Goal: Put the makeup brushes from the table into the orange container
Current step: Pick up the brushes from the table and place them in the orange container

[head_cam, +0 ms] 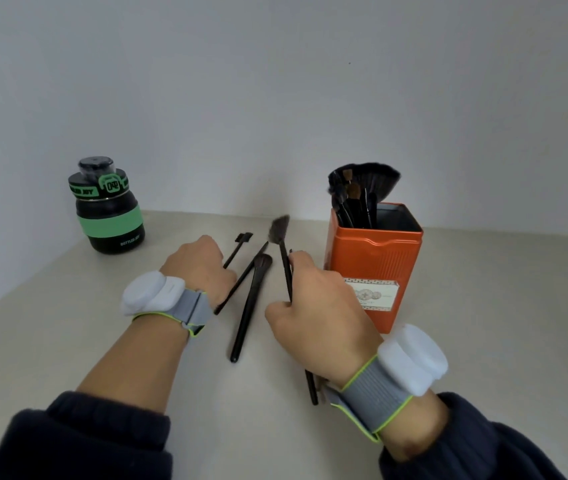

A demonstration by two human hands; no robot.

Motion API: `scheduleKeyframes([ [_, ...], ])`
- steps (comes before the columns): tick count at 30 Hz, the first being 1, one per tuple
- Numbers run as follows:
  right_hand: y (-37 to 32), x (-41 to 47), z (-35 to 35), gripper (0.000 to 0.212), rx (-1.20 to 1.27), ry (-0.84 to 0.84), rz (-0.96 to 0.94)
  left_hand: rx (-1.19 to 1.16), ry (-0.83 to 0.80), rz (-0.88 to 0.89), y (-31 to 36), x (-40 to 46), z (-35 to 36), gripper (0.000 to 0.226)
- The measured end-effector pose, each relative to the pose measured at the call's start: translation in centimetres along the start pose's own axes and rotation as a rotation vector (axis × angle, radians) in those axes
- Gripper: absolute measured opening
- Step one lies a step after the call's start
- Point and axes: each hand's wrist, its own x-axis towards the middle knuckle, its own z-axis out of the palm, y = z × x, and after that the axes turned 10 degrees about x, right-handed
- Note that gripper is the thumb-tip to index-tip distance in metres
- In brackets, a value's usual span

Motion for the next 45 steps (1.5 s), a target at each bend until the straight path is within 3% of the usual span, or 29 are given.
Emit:
scheduleKeyframes([
  [4, 0.0, 0.1, -0.3, 0.027, 0.055, 0.167, -0.160, -0.122, 0.259, 0.135, 0.6, -0.5, -0.6, 0.035],
  [8, 0.4, 0.6, -0.8, 0.019, 0.158, 0.318, -0.344, -0.389, 0.460, 0.305, 2.4, -1.7, -1.7, 0.013],
  [17, 0.4, 1.2, -4.5, 0.016, 0.647, 0.726, -0.441, -1.261, 0.462, 0.435, 4.5, -3.9, -3.8, 0.011],
  [21, 0.2, 0.8, -5.8, 0.012, 0.778, 0.899, -0.461, -1.495, 0.524, 0.466, 5.3, -4.5, -4.6, 0.012],
  [27, 0.0, 0.3, -7.4, 0.014, 0.830, 1.063, -0.638, -1.591, 0.593, 0.508, 6.6, -5.6, -5.1, 0.007],
  [31, 0.3, 0.4, -8.3, 0.014, 0.833, 1.118, -0.674, -1.522, 0.571, 0.531, 7.1, -6.0, -5.0, 0.009],
  [45, 1.8, 1.8, -6.9, 0.021, 0.630, 0.981, -0.404, -1.380, 0.423, 0.513, 9.7, -6.6, -3.8, 0.024],
])
